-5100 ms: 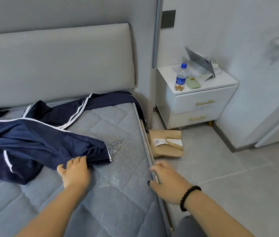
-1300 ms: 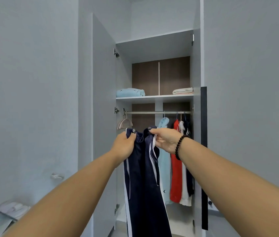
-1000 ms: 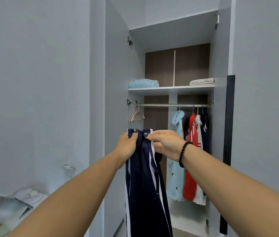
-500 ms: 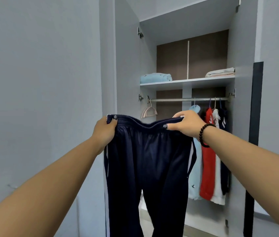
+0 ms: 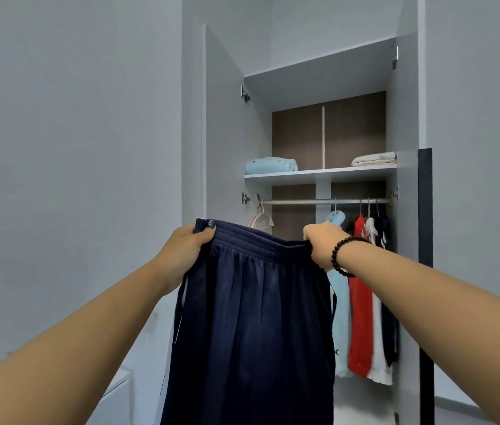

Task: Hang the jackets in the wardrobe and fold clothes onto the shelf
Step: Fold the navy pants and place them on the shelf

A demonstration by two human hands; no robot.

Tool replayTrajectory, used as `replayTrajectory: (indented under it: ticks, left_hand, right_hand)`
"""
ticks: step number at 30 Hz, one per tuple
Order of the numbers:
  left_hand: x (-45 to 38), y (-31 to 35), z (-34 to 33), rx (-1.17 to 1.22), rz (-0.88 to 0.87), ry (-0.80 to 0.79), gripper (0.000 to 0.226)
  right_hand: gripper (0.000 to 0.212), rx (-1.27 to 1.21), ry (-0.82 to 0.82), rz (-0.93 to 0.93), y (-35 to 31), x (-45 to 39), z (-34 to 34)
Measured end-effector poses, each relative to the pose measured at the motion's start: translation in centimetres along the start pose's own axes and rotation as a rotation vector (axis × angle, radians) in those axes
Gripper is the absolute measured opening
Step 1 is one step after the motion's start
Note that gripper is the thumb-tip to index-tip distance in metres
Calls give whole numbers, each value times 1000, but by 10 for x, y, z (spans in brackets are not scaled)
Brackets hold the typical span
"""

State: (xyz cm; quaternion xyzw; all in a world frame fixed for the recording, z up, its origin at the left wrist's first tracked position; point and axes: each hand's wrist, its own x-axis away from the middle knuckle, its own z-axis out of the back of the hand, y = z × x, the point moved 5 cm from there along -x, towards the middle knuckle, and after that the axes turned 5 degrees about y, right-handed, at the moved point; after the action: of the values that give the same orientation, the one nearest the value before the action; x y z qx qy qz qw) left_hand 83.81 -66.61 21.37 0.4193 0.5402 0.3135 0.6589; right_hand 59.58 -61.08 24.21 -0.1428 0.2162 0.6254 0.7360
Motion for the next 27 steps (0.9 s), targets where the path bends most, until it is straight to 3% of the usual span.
replayTrajectory:
  ticks: [6, 10, 15, 18, 21, 24, 27]
  left_hand:
    - [20, 8, 22, 176, 82, -219, 29]
    - [30, 5, 23, 206, 72, -272, 31]
    - [33, 2, 31, 343, 44, -274, 38]
    - [29, -8, 42, 286, 44, -222, 35]
    - [28, -16, 58, 135, 20, -83, 28]
    - [29, -18, 84, 72, -19, 59, 30]
    - [36, -14, 109, 78, -58, 92, 39]
  right_hand:
    - [21, -652, 199, 32, -30, 6, 23]
    - [20, -986, 68, 177, -90, 12, 41]
    - [36, -1300, -86, 248, -139, 21, 62]
    - [35, -1238, -131, 239, -150, 20, 58]
    - [16, -1175, -176, 191, -163, 14, 47]
    - [32, -810, -153, 238, -174, 5, 42]
    - [47, -574, -140, 328, -201, 6, 41]
